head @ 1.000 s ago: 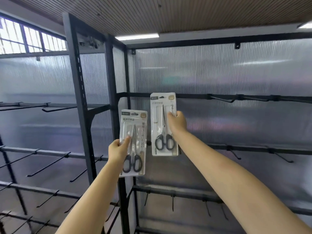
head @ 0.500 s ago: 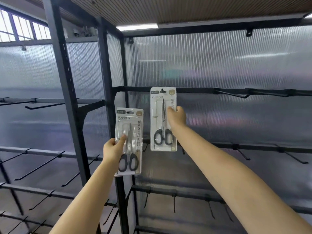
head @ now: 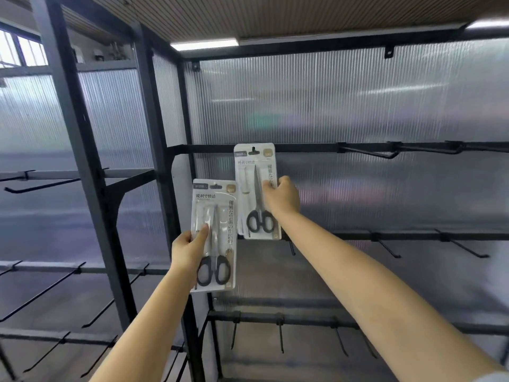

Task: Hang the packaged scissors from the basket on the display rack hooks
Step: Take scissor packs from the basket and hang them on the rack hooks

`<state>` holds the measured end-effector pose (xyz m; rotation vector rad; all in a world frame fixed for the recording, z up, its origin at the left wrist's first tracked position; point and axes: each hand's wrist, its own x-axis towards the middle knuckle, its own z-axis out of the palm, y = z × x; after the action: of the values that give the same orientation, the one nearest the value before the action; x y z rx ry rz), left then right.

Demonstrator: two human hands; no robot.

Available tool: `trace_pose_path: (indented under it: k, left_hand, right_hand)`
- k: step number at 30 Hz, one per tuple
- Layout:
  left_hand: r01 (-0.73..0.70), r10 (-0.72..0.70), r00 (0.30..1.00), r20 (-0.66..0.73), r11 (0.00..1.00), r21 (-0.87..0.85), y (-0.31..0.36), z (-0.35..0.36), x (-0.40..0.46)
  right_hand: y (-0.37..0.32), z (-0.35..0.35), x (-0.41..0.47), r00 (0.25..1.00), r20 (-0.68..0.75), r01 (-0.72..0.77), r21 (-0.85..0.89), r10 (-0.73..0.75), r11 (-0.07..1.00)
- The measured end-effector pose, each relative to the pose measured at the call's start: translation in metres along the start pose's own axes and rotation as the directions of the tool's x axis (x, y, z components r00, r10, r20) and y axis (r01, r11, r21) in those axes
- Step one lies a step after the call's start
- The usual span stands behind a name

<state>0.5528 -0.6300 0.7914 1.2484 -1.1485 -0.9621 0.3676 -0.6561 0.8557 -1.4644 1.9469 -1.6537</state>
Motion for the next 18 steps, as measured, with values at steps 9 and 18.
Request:
trace_pose_path:
  k: [9,18]
  left_hand:
    - [-0.06,0.065,0.992,0.112,0.997,-0.053,0.003,0.02,-0.012]
    - [-0.08,0.094,0.977,0.194,0.994,-0.078,0.014,0.031,-0.022]
  right_hand:
    - [-0.021,-0.04,-0.006,0.925,0.233,0.318,-0.048,-0.299,0.947]
    - [-0.034,-0.054,-0.015,0.882,0.35,0.34,-0.006,-0.316,0.94]
